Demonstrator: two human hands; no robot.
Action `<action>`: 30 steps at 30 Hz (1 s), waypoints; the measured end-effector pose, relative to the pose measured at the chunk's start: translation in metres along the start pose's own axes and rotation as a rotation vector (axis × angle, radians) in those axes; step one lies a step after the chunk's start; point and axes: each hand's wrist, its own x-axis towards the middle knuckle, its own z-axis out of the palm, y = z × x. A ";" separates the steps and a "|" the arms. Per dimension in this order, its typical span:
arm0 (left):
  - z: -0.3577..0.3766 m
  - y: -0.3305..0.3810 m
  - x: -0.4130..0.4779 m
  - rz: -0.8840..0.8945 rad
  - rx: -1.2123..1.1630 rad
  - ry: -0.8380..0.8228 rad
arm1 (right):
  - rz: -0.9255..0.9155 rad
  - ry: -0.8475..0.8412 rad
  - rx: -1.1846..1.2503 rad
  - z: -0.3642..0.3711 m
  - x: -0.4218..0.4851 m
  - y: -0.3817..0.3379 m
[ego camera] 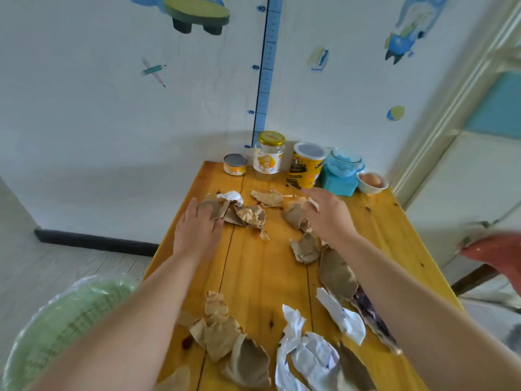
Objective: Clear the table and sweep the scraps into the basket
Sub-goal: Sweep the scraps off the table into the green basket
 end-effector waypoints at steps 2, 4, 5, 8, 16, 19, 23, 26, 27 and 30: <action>-0.002 0.018 -0.020 0.065 0.021 0.051 | 0.046 0.055 -0.012 -0.017 -0.034 0.023; 0.004 0.033 -0.036 0.107 0.039 0.026 | 0.113 0.113 -0.061 -0.031 -0.065 0.050; 0.009 0.040 -0.043 0.113 0.069 -0.030 | 0.170 0.134 -0.079 -0.037 -0.081 0.063; 0.026 0.053 -0.054 0.092 0.215 -0.215 | 0.332 0.078 -0.188 -0.045 -0.114 0.089; 0.047 0.051 -0.063 0.092 0.344 -0.202 | 0.280 -0.124 -0.475 -0.013 -0.119 0.099; 0.048 0.051 -0.063 0.083 0.300 -0.177 | 0.196 -0.139 -0.440 -0.006 -0.115 0.092; 0.047 0.051 -0.063 0.050 0.190 -0.156 | 0.016 -0.164 -0.392 0.003 -0.114 0.075; 0.044 0.050 -0.065 0.055 0.099 -0.116 | -0.133 -0.220 -0.296 0.011 -0.113 0.060; 0.043 0.049 -0.066 0.048 0.066 -0.104 | -0.184 -0.228 -0.239 0.012 -0.115 0.059; 0.041 0.047 -0.068 0.024 0.007 -0.068 | -0.211 -0.040 -0.090 -0.002 -0.120 0.067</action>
